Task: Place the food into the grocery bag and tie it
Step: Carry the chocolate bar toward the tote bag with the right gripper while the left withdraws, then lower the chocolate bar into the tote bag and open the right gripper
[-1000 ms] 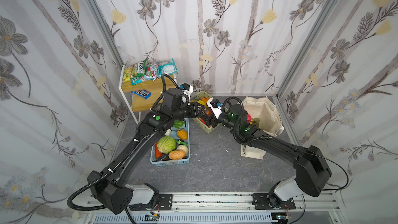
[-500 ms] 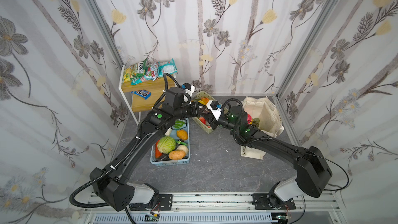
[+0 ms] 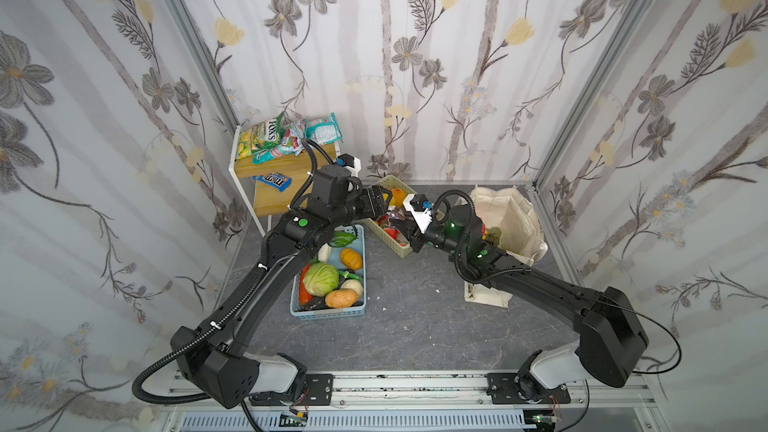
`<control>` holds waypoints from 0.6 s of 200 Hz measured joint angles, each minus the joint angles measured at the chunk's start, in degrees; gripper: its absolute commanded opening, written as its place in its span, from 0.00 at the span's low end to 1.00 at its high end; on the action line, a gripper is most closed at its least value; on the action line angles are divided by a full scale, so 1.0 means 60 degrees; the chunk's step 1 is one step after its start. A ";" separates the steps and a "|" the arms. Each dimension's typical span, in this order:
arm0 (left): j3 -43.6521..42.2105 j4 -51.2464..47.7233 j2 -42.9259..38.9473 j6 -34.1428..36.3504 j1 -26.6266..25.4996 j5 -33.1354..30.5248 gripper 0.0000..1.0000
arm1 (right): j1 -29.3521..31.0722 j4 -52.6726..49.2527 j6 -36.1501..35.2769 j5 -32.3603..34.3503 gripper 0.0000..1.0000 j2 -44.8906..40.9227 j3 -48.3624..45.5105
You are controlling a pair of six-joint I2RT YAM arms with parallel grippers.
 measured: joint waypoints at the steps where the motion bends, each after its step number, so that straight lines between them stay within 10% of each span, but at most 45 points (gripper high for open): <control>1: 0.0000 0.0000 0.0000 0.0000 0.0011 -0.0015 0.83 | -0.0011 -0.0018 0.0000 0.0011 0.22 -0.0011 0.0000; 120: -0.0801 0.0025 0.0503 -0.0244 0.0470 -0.0248 0.83 | -0.2783 -0.2328 0.1228 0.1118 0.22 -0.2583 -0.0240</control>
